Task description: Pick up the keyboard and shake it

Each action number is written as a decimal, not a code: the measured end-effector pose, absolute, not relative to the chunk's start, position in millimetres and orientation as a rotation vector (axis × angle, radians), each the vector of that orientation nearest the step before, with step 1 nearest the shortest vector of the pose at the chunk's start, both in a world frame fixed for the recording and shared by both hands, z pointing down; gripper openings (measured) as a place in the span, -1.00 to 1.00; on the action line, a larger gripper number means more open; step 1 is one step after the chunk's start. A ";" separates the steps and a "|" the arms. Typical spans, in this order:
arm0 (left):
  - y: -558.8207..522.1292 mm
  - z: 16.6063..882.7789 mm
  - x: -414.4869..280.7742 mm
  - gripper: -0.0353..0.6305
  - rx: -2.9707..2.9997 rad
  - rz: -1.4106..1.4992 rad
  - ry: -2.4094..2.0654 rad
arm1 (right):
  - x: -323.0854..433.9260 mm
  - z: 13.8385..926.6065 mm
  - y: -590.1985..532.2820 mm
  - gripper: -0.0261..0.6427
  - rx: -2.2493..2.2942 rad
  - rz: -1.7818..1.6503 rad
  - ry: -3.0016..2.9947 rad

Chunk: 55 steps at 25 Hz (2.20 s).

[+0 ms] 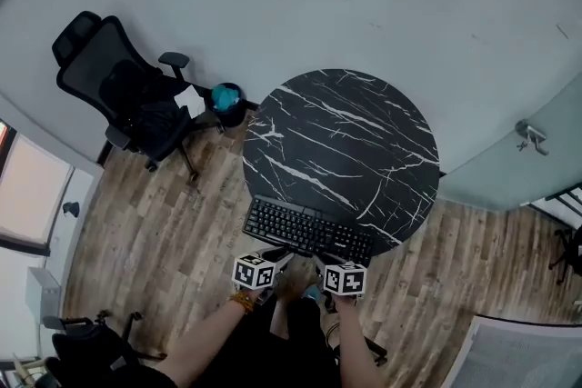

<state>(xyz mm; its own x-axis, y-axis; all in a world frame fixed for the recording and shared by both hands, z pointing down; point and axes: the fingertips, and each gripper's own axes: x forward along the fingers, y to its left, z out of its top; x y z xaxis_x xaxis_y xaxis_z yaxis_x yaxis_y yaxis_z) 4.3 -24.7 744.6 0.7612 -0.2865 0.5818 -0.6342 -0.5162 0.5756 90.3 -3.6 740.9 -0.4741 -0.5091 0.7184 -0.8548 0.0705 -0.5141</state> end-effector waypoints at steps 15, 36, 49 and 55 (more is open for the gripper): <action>-83.2 547.4 47.5 -0.76 2.834 0.415 -1.276 | 144.2 547.8 -43.1 -0.59 2.053 0.437 -2.264; -17.5 521.8 5.7 -0.85 2.941 0.279 -1.146 | 78.4 522.8 25.8 -0.83 2.125 0.214 -2.071; -9.2 517.5 -14.9 -0.85 2.944 0.283 -1.171 | 49.4 520.2 32.0 -0.83 2.053 0.151 -2.103; -10.8 511.1 2.2 -0.85 2.946 0.283 -1.188 | 62.9 516.5 34.5 -0.83 2.042 0.151 -2.120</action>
